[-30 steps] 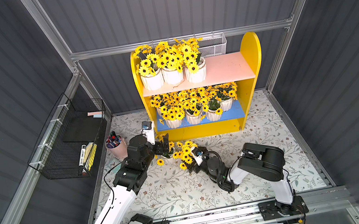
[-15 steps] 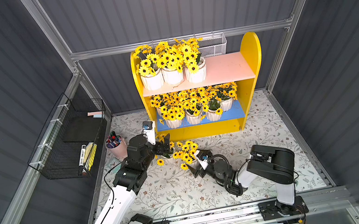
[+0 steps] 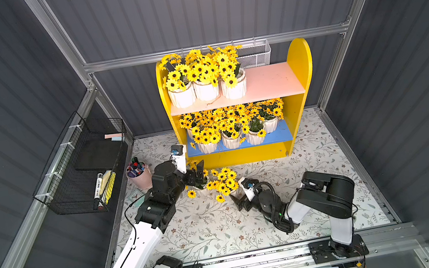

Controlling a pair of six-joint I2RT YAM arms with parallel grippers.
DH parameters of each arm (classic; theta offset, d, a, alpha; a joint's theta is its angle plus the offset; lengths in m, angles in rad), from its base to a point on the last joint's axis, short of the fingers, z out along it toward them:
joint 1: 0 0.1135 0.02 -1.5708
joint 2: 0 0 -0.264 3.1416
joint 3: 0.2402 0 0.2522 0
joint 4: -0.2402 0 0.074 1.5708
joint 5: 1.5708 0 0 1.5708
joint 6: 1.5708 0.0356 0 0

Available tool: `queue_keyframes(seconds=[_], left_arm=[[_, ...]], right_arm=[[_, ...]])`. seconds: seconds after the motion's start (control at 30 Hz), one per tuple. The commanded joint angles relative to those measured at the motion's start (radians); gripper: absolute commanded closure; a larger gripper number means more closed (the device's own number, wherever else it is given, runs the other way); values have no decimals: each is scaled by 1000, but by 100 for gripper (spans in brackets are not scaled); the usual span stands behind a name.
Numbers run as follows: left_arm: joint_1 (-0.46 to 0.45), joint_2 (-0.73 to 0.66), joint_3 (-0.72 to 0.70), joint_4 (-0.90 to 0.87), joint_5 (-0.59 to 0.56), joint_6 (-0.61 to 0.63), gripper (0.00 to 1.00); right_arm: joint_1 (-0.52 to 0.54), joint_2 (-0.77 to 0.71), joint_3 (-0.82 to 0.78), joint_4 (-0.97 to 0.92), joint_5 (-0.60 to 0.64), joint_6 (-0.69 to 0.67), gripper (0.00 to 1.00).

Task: Take the sunflower pots off the shelves
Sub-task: Place the sunflower pot at the center of the board.

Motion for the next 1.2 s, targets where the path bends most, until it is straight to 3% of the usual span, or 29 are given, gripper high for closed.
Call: queue_keyframes(seconds=[0.0,0.37,0.47,0.77,1.03,1.17], left_arm=[[-7,-21,-10,17,13,9,1],[-7,-13,-12,30,18,7,0],[-7,-11,-14,38,24,11,1],[-8,-7,-13,38,25,9,1],[-8,-11,-12,38,27,9,1],[-8,-14,-8,33,27,8,1]], right_arm=[[-41,56,56,-1,-63,1,6],[-50,114,176,-28,-311,-42,13],[-50,127,223,-80,-401,-24,19],[-75,140,203,-35,-251,-12,15],[-89,134,233,-82,-300,-15,15],[-69,83,157,-77,-281,2,15]])
